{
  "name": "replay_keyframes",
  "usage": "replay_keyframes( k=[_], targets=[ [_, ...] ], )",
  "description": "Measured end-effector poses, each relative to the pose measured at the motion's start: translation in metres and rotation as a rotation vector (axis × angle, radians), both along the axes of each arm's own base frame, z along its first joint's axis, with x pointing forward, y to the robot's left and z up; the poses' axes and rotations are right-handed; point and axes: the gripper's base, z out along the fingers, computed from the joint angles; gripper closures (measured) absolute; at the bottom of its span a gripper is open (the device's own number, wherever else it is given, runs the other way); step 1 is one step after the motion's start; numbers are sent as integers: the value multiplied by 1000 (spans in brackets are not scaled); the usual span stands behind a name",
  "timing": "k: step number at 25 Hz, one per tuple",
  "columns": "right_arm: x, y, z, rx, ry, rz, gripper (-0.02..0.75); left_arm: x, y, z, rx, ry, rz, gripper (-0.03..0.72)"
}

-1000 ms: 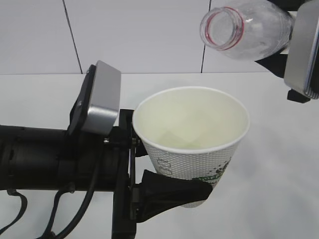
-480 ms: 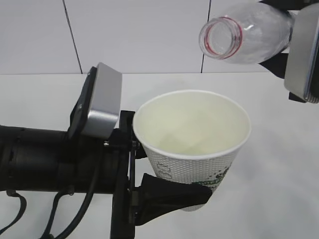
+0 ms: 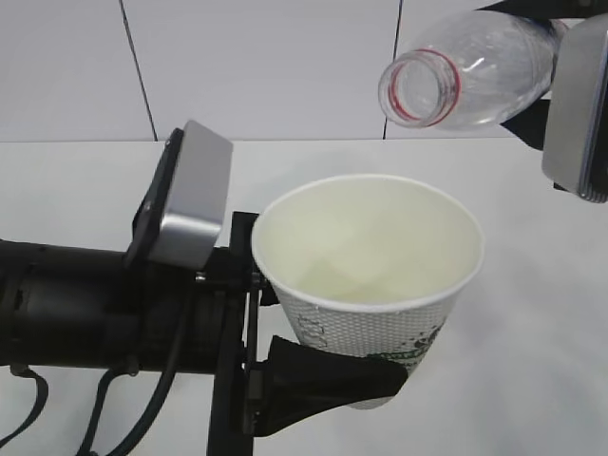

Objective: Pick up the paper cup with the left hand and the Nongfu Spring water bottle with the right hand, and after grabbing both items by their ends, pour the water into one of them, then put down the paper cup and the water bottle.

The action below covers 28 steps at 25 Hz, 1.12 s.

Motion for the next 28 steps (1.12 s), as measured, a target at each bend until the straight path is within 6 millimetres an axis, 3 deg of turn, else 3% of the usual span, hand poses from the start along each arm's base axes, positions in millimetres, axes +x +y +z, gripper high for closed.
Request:
replay_keyframes(
  k=[28],
  targets=[
    [0, 0, 0, -80, -59, 18, 299, 0, 0, 3, -29, 11, 2, 193]
  ],
)
